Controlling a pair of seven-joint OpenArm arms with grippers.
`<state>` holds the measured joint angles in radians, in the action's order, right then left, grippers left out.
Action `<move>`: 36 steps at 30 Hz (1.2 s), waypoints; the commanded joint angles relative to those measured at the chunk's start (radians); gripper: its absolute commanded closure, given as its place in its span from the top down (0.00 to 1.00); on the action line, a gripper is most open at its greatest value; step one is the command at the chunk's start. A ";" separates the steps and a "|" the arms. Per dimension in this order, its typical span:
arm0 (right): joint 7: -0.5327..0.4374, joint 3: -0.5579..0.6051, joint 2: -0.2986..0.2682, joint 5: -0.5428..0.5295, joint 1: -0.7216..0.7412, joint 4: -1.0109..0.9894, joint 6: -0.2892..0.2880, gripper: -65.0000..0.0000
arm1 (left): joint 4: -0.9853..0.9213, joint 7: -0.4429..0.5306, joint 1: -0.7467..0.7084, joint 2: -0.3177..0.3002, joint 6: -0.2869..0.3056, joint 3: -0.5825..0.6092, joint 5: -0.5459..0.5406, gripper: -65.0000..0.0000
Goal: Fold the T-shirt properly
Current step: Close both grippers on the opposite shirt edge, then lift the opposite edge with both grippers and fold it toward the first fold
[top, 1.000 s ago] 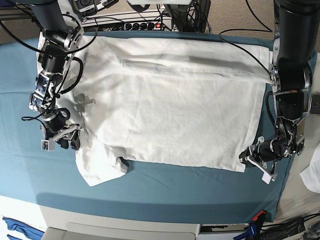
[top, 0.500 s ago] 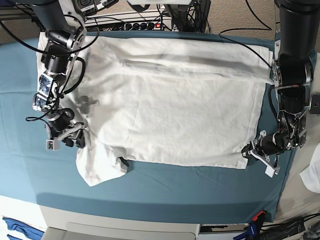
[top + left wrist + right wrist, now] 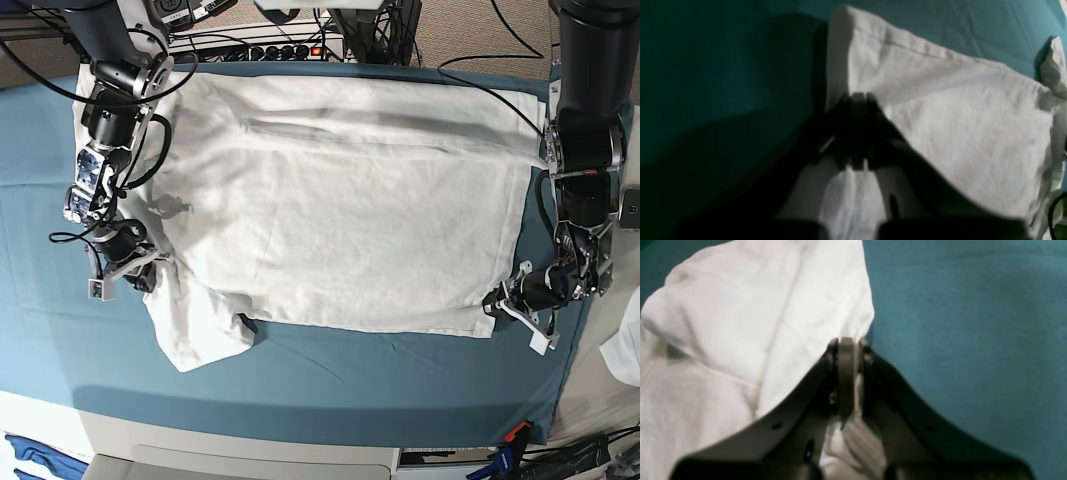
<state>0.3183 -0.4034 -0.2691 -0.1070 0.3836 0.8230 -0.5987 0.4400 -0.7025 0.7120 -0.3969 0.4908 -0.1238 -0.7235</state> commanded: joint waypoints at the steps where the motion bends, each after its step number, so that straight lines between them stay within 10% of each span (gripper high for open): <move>1: -0.012 -0.002 -0.029 -0.024 0.021 0.015 -0.010 0.00 | 0.015 0.004 0.031 -0.016 0.009 -0.003 -0.034 0.00; 5: -0.012 -0.002 -0.061 -0.034 0.021 0.015 -0.099 0.00 | 0.021 0.003 0.031 -0.022 0.084 -0.004 -0.085 0.00; 13: 0.002 -0.002 -0.113 -0.133 -0.003 0.047 -0.099 0.00 | 0.052 -0.086 0.030 -0.053 0.207 -0.004 -0.220 0.00; 25: 0.274 -0.002 -0.125 -0.418 -0.209 0.419 -0.099 0.00 | 0.094 -0.363 -0.040 -0.129 0.207 -0.003 -0.513 0.00; 36: 0.348 -0.002 -0.134 -0.462 -0.381 0.649 -0.099 0.00 | 0.299 -0.505 -0.187 -0.210 0.207 -0.003 -0.660 0.00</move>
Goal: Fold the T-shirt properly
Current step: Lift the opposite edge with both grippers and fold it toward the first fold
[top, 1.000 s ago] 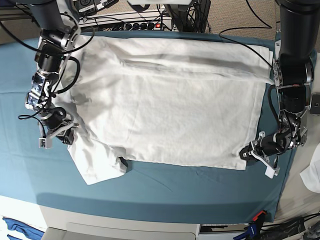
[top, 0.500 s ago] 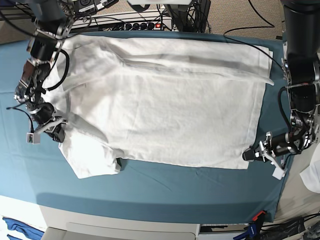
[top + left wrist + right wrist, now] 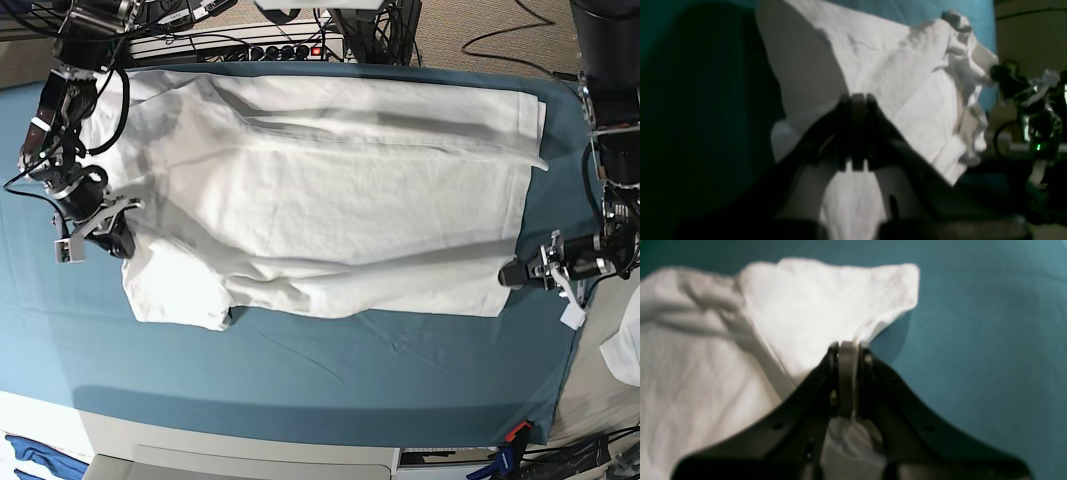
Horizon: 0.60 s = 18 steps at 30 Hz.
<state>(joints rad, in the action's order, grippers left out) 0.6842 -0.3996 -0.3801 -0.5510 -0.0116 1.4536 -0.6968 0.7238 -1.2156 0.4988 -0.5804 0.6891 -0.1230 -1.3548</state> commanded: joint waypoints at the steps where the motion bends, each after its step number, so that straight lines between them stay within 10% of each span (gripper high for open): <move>1: -0.016 -0.006 -0.028 -0.018 0.003 0.025 -0.001 0.00 | 0.025 -0.008 0.015 -0.032 0.009 -0.004 -0.050 0.00; 18: 0.140 -0.008 -0.166 -0.166 -0.044 0.034 -0.001 0.00 | 0.100 -0.165 -0.092 -0.111 0.009 -0.006 -0.129 0.00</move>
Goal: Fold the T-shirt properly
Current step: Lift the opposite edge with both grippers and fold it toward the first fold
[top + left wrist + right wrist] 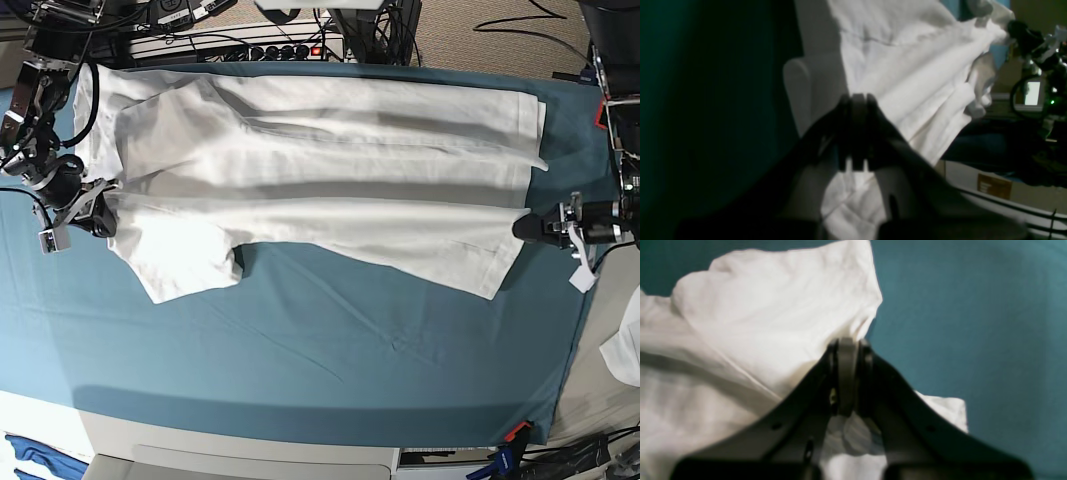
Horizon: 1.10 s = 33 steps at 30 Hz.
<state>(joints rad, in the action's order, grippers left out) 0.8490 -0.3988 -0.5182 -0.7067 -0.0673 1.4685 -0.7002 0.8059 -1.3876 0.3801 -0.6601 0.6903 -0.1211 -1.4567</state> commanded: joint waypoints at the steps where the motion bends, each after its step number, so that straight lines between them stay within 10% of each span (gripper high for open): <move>1: -0.010 -0.009 -0.031 -0.031 0.011 0.019 0.002 0.00 | 0.023 0.007 0.027 -0.036 0.008 -0.008 -0.027 0.00; 33: 0.005 -0.219 0.062 -0.083 -0.198 0.177 0.002 0.00 | 0.607 -0.009 -0.348 -0.058 0.008 -0.241 -0.027 0.00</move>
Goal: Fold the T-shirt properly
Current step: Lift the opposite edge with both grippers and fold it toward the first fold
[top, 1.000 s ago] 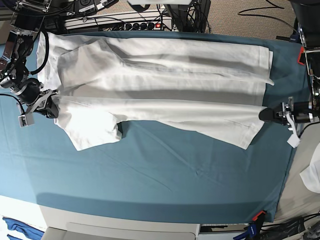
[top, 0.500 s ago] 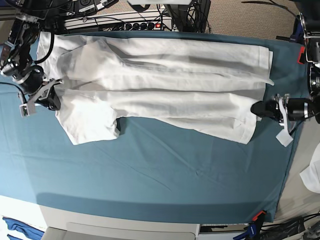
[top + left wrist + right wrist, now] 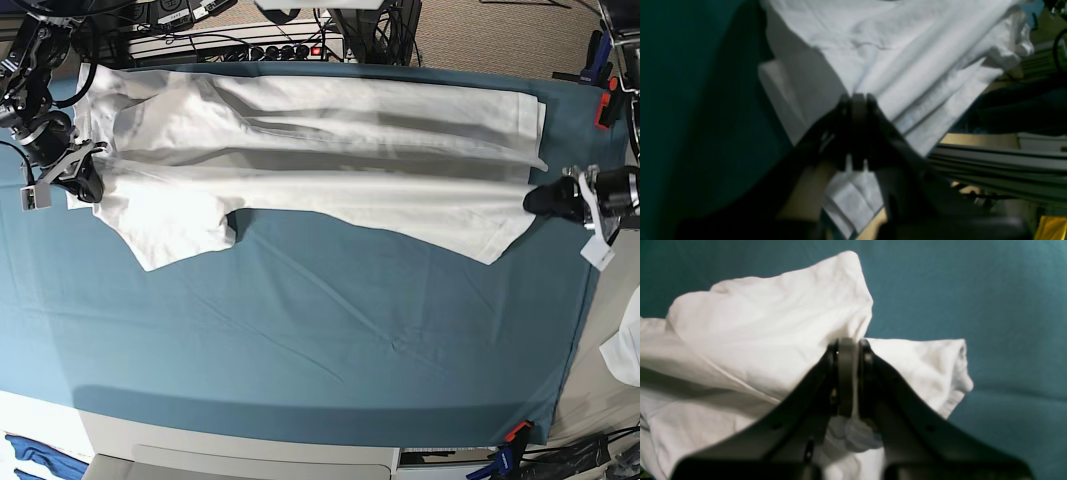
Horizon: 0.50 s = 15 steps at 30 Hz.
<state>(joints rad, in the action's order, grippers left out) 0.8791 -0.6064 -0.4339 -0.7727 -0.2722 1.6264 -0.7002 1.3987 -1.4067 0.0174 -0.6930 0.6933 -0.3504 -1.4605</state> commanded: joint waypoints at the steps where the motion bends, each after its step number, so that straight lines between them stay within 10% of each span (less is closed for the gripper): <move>1: -0.024 -0.011 -0.023 -0.016 0.006 0.019 0.002 0.00 | 0.014 0.010 0.005 -0.025 0.005 -0.017 -0.023 0.00; 15: -0.024 -0.011 -0.023 -0.016 0.006 0.019 0.002 0.00 | 0.223 0.010 -0.119 -0.014 0.005 -0.019 -0.023 0.00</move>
<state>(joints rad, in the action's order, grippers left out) 0.8787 -0.6067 -0.4320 -0.7731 -0.2722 1.6264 -0.7002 1.6093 -1.4067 -0.1127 -0.6872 0.6930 -0.3595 -1.4559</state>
